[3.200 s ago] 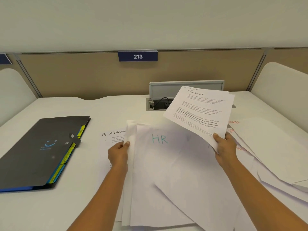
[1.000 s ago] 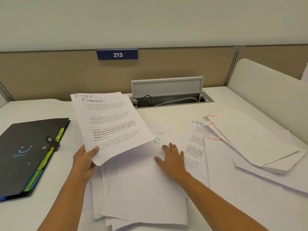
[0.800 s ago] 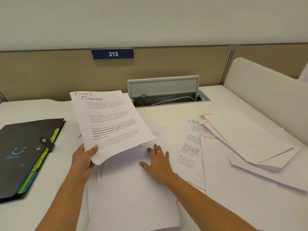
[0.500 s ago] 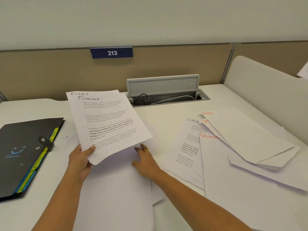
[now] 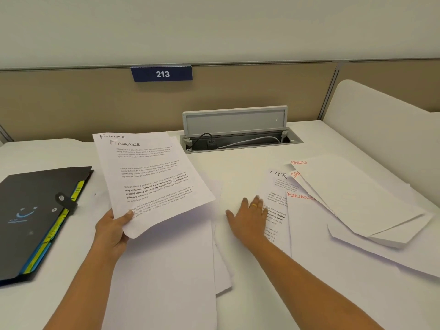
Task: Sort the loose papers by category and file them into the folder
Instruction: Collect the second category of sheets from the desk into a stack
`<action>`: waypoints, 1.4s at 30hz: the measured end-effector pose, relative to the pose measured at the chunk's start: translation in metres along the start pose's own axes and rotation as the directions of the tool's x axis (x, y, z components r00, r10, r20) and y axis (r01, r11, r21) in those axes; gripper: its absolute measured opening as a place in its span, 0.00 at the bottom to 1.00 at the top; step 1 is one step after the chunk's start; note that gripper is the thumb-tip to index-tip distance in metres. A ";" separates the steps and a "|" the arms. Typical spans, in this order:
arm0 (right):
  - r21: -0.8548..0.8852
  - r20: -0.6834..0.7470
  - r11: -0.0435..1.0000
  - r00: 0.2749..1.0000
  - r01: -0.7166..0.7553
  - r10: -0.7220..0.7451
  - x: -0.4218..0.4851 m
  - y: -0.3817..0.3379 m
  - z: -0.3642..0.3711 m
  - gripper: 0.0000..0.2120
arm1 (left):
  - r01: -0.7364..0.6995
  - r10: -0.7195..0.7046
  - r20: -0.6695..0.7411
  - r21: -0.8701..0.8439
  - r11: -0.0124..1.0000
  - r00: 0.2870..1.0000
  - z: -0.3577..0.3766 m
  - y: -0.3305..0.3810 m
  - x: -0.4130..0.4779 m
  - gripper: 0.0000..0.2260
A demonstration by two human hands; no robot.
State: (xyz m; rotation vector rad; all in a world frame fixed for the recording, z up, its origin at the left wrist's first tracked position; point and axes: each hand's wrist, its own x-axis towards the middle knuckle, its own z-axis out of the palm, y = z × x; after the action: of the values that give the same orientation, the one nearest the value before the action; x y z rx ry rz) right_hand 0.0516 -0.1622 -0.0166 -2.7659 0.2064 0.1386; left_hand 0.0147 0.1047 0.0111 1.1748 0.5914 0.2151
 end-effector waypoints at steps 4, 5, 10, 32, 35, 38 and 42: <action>0.041 0.114 0.996 0.990 0.080 -0.084 -0.003 -0.001 0.005 0.33 | 0.004 -0.004 0.031 0.005 1.000 1.000 0.009 -0.003 -0.001 0.19; 0.055 0.118 0.991 0.984 0.125 -0.131 -0.005 -0.003 0.007 0.33 | 0.005 -0.005 0.034 0.005 1.000 0.999 0.011 -0.003 -0.001 0.19; 0.182 0.138 0.931 0.929 0.318 -0.344 -0.021 -0.016 0.018 0.26 | 0.020 -0.020 0.042 0.007 1.000 0.999 0.017 -0.004 -0.001 0.19; -0.151 -0.206 0.950 0.949 -0.272 0.239 0.033 0.167 -0.081 0.28 | 0.096 -0.117 0.210 0.104 0.990 0.971 0.074 -0.036 -0.023 0.18; -0.091 -0.133 0.961 0.960 -0.260 0.247 0.031 0.179 -0.088 0.26 | 0.091 -0.119 0.231 0.127 0.988 0.966 0.086 -0.042 -0.028 0.17; -0.124 -0.137 0.964 0.966 -0.236 0.219 0.026 0.183 -0.089 0.24 | 0.094 -0.123 0.245 0.130 0.987 0.962 0.097 -0.045 -0.030 0.17; -0.256 -0.197 0.949 0.971 -0.187 0.138 0.022 0.184 -0.089 0.21 | 0.077 -0.109 0.252 0.135 0.988 0.961 0.108 -0.047 -0.032 0.18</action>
State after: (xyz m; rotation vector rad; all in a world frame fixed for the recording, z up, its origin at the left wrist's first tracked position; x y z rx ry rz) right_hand 0.0498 -0.3672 -0.0001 -3.0348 0.4987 -0.0418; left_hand 0.0396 -0.0141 0.0063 1.2681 0.4322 -0.0575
